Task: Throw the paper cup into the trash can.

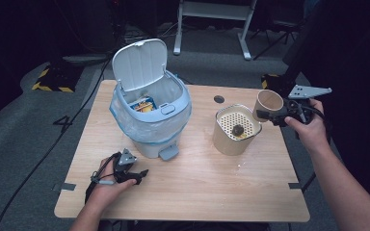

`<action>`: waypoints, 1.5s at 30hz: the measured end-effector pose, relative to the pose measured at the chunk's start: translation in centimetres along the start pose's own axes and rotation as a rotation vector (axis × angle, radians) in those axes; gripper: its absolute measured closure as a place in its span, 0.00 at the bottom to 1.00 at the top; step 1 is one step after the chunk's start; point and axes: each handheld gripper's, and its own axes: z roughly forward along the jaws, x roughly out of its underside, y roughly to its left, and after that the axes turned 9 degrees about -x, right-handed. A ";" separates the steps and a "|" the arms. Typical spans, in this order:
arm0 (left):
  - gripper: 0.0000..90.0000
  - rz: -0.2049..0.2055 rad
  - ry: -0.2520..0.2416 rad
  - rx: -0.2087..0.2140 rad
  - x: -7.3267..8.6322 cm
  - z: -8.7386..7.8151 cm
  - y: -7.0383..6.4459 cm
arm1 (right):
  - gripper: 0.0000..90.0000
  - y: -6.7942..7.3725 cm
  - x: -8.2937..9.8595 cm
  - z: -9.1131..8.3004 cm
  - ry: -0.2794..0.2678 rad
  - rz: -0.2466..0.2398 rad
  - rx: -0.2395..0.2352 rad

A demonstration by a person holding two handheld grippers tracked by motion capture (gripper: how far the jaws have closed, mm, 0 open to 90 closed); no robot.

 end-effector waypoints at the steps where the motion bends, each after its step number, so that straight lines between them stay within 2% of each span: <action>1: 0.31 0.000 0.000 0.000 0.0 0.0 0.0 | 0.34 0.0 -0.1 0.1 -0.001 -0.003 -0.001; 13: 0.31 0.001 -0.001 0.004 0.0 0.0 0.1 | 0.34 0.3 -2.2 1.5 0.002 -0.051 -0.050; 20: 0.31 0.007 0.000 0.001 -0.1 0.1 0.2 | 0.34 0.7 -4.5 2.7 -0.003 -0.077 -0.097; 28: 0.31 0.004 -0.002 0.000 -0.1 0.1 0.1 | 0.34 1.2 -7.1 3.9 -0.014 -0.097 -0.129; 36: 0.31 0.003 -0.002 0.001 -0.1 0.1 0.1 | 0.34 1.3 -9.1 5.0 -0.067 -0.093 -0.189; 41: 0.31 0.004 -0.002 0.001 -0.1 0.1 0.1 | 0.34 1.3 -10.2 5.7 -0.075 -0.106 -0.196; 45: 0.31 0.005 -0.002 -0.002 -0.1 0.1 0.2 | 0.33 1.6 -11.1 6.4 -0.103 -0.098 -0.226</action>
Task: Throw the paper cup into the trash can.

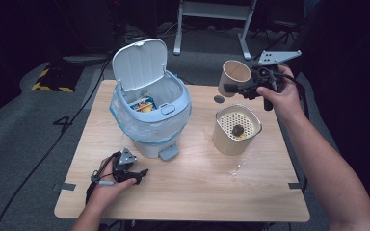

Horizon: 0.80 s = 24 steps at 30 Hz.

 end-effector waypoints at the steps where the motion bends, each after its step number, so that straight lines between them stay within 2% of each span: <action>1: 0.31 0.001 0.003 0.002 0.0 0.0 0.0 | 0.33 0.0 -0.2 0.2 0.000 -0.002 -0.004; 11: 0.31 0.000 0.000 -0.003 0.0 0.0 0.0 | 0.33 0.5 -2.3 3.1 -0.011 -0.011 -0.063; 24: 0.30 -0.001 0.003 -0.003 -0.1 0.0 0.0 | 0.33 1.1 -3.9 7.2 -0.009 -0.005 -0.111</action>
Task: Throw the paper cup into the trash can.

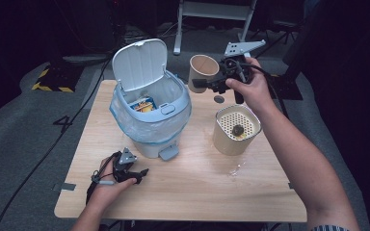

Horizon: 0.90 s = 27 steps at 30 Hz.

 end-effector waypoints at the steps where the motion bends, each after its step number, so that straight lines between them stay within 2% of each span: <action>1: 0.30 -0.001 0.000 0.000 0.0 0.0 0.0 | 0.33 0.0 -0.1 0.4 -0.001 0.002 -0.006; 11: 0.30 0.000 0.001 0.001 0.0 0.0 0.0 | 0.33 0.3 -1.0 4.7 0.017 -0.004 -0.046; 23: 0.30 0.000 0.002 0.004 0.0 0.0 0.0 | 0.33 0.2 -1.6 8.3 0.025 0.063 -0.068; 27: 0.30 -0.001 0.002 0.004 0.0 0.0 0.0 | 0.33 0.4 -2.0 9.3 0.102 0.030 -0.046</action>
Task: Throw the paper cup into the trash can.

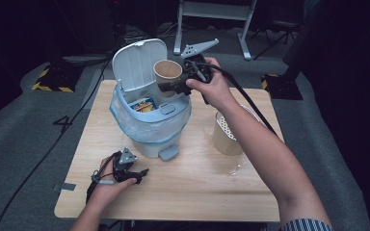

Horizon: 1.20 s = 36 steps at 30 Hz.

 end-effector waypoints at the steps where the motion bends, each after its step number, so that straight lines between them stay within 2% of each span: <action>1: 0.30 0.001 0.000 -0.001 0.0 0.0 0.0 | 0.33 0.1 -0.1 0.2 0.012 -0.005 0.009; 7: 0.30 0.001 0.000 0.000 0.0 0.0 0.0 | 0.33 0.3 -0.3 1.6 0.102 -0.019 0.027; 10: 0.30 0.001 -0.001 -0.001 0.0 0.0 0.0 | 0.31 0.4 -0.3 2.2 0.130 -0.031 0.035; 11: 0.30 0.001 0.000 0.000 0.0 0.0 0.0 | 0.27 0.4 -0.2 2.4 0.126 -0.058 0.030; 12: 0.30 0.002 0.000 -0.001 0.0 0.0 0.0 | 0.14 0.6 -0.1 2.6 0.105 -0.107 0.034; 13: 0.30 0.002 0.000 -0.001 0.0 0.0 0.0 | 0.10 0.7 -0.2 2.6 0.096 -0.126 0.047; 14: 0.30 0.000 -0.001 0.000 0.0 0.0 0.0 | 0.13 0.9 -0.4 2.5 0.074 -0.126 0.059; 15: 0.30 -0.001 0.000 0.001 0.0 0.0 0.0 | 0.21 1.1 -0.5 2.4 0.044 -0.123 0.064; 16: 0.30 0.001 0.000 0.001 0.0 0.0 0.0 | 0.21 1.2 -0.7 2.1 0.018 -0.137 0.069; 18: 0.30 0.000 -0.001 0.000 0.0 0.0 0.0 | 0.13 1.4 -0.9 1.7 0.004 -0.152 0.074; 20: 0.30 -0.001 0.000 0.001 0.0 0.0 0.0 | 0.20 1.5 -0.9 1.0 -0.009 -0.161 0.077; 22: 0.30 -0.001 0.000 0.001 0.0 0.0 0.0 | 0.16 1.5 -0.9 0.5 -0.007 -0.163 0.078; 23: 0.30 -0.004 0.000 0.003 0.0 0.0 0.0 | 0.19 1.5 -0.8 0.2 -0.009 -0.161 0.087; 36: 0.30 0.003 0.000 -0.003 0.0 0.0 0.0 | 0.23 2.6 0.8 -5.5 -0.002 -0.086 0.158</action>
